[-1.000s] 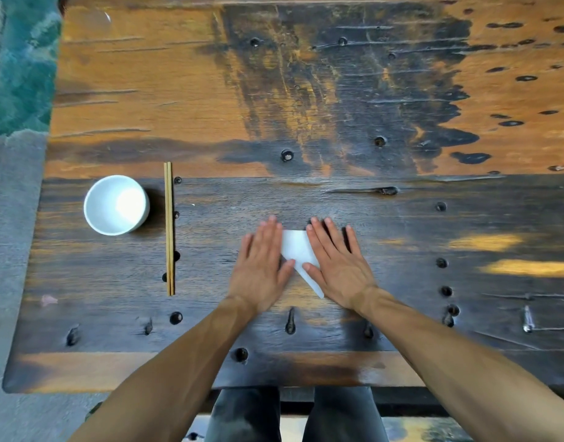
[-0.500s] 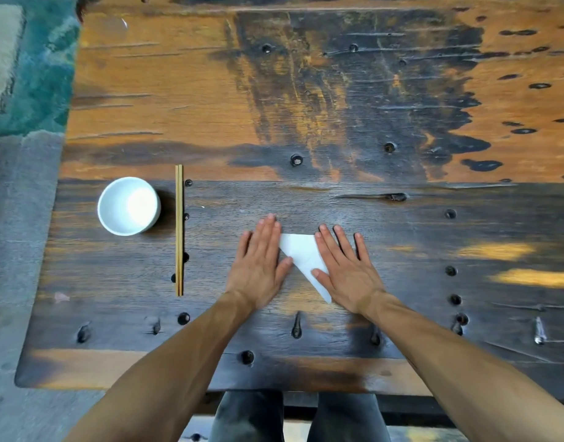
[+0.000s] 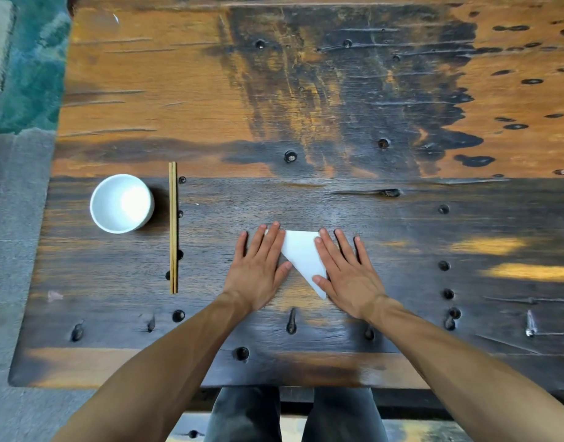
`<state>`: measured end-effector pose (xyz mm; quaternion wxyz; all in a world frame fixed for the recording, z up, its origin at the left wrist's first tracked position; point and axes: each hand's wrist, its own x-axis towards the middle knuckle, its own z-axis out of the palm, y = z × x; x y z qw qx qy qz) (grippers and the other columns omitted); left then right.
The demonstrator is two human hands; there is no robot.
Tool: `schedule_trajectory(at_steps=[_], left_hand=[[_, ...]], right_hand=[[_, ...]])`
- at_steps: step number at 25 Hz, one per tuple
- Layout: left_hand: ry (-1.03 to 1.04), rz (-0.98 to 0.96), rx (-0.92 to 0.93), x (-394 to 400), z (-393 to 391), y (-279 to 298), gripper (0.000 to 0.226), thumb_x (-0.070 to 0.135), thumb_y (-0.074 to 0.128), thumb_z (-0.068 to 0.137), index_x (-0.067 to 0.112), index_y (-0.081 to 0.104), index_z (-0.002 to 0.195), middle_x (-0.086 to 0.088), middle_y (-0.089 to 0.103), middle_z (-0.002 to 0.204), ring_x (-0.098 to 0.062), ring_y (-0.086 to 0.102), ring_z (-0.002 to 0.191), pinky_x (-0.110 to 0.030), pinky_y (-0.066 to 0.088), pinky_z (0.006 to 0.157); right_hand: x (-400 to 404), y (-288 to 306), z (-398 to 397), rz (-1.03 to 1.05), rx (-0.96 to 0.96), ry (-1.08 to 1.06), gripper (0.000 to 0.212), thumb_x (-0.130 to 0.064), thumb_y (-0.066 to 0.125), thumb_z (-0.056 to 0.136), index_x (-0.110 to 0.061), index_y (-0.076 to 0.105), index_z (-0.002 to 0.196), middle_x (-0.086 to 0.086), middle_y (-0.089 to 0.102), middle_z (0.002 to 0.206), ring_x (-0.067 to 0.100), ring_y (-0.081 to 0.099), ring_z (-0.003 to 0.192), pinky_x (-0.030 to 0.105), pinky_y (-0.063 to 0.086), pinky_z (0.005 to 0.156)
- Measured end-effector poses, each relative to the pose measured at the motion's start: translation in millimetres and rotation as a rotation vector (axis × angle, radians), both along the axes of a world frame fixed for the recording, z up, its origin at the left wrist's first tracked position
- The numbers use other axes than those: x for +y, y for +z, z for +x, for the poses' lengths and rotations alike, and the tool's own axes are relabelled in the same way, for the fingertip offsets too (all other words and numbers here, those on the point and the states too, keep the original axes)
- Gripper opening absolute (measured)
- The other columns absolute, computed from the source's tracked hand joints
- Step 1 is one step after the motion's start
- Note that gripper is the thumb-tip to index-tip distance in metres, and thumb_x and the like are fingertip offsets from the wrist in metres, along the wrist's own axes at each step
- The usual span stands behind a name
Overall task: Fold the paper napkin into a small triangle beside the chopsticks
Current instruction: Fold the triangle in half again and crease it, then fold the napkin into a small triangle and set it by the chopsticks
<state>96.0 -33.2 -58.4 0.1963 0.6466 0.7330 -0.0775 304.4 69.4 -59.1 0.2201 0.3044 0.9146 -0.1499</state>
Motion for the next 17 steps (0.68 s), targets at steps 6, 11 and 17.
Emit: schedule_trajectory(at_steps=[6, 11, 17], left_hand=[[0.153, 0.118, -0.011, 42, 3, 15, 0.064, 0.051, 0.048, 0.090, 0.023, 0.033, 0.145, -0.004, 0.054, 0.124, -0.028, 0.046, 0.114, -0.049, 0.024, 0.107], [0.388, -0.049, -0.207, 68, -4, 20, 0.039, 0.038, 0.066, 0.074, 0.032, 0.056, 0.112, 0.001, 0.052, 0.109, -0.023, 0.036, 0.109, -0.040, 0.023, 0.092], [0.419, -0.037, -0.377, 67, -7, 26, 0.010, 0.023, 0.060, 0.076, 0.029, 0.052, 0.079, 0.009, 0.057, 0.086, -0.019, 0.050, 0.094, -0.036, 0.023, 0.081]], right_hand=[[31, 26, -34, 0.054, 0.141, -0.073, 0.048, -0.039, 0.047, 0.097, -0.022, 0.043, 0.142, 0.001, 0.047, 0.141, 0.028, 0.041, 0.124, 0.043, 0.034, 0.098], [54, 29, -59, -0.100, 0.104, -0.215, 0.027, -0.027, 0.059, 0.090, -0.028, 0.052, 0.116, 0.002, 0.049, 0.121, 0.025, 0.040, 0.113, 0.038, 0.030, 0.083], [56, 29, -60, -0.201, 0.168, -0.288, 0.029, -0.021, 0.060, 0.084, -0.029, 0.052, 0.111, -0.002, 0.048, 0.116, 0.023, 0.040, 0.112, 0.036, 0.030, 0.083]])
